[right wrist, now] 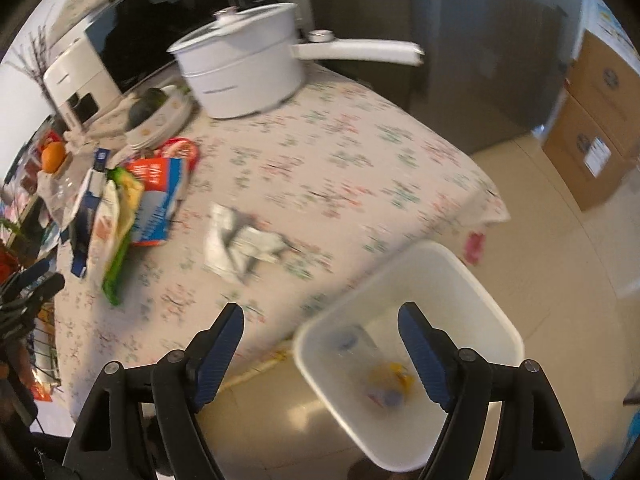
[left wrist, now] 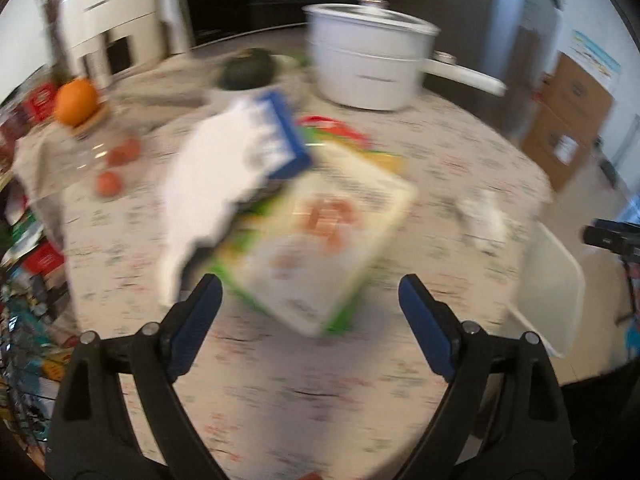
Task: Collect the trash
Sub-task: 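Grasp the white paper with the left gripper while the right grasps crumpled tissue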
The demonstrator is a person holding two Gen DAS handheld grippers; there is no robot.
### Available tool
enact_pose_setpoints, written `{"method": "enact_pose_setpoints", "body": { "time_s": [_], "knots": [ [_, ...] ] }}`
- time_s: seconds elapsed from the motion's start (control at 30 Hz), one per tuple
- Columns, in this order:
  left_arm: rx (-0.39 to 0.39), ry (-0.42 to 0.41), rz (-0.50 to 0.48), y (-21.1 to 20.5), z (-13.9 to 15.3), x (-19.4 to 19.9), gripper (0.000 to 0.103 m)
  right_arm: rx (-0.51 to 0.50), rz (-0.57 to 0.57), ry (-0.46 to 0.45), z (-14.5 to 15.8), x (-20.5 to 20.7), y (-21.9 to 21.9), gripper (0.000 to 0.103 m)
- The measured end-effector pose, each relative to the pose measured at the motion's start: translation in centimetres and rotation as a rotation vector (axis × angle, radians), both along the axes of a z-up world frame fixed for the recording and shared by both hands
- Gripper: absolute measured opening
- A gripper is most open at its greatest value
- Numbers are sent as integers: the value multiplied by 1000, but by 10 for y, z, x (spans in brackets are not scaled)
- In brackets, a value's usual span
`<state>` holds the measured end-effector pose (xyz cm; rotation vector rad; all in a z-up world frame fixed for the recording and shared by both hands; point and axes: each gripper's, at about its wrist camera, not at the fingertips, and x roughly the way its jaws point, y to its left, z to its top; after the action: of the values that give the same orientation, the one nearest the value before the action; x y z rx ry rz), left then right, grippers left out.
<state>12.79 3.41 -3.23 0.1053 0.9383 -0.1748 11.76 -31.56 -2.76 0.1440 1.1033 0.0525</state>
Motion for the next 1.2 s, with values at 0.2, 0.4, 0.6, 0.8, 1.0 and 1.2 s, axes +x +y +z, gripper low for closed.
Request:
{"method": "enact_pose_setpoints", "body": {
  "time_s": [0.2, 0.4, 0.6, 0.8, 1.0, 1.2],
  "knots": [
    [40, -9, 112, 54, -31, 31, 90, -11, 47, 11, -6, 20, 39, 83],
    [-28, 43, 204, 85, -57, 54, 82, -54, 58, 29, -17, 37, 60, 83],
    [-58, 85, 241, 96, -69, 60, 34, -61, 69, 46, -25, 46, 71, 83],
    [-79, 70, 290, 111, -64, 58, 3, -53, 46, 48, -27, 53, 70, 83],
    [-137, 18, 314, 121, -39, 45, 1, -27, 12, 49, -30, 59, 64, 83],
    [-208, -35, 323, 129, -8, 26, 1, 23, -19, 47, -33, 68, 60, 83]
  ]
}}
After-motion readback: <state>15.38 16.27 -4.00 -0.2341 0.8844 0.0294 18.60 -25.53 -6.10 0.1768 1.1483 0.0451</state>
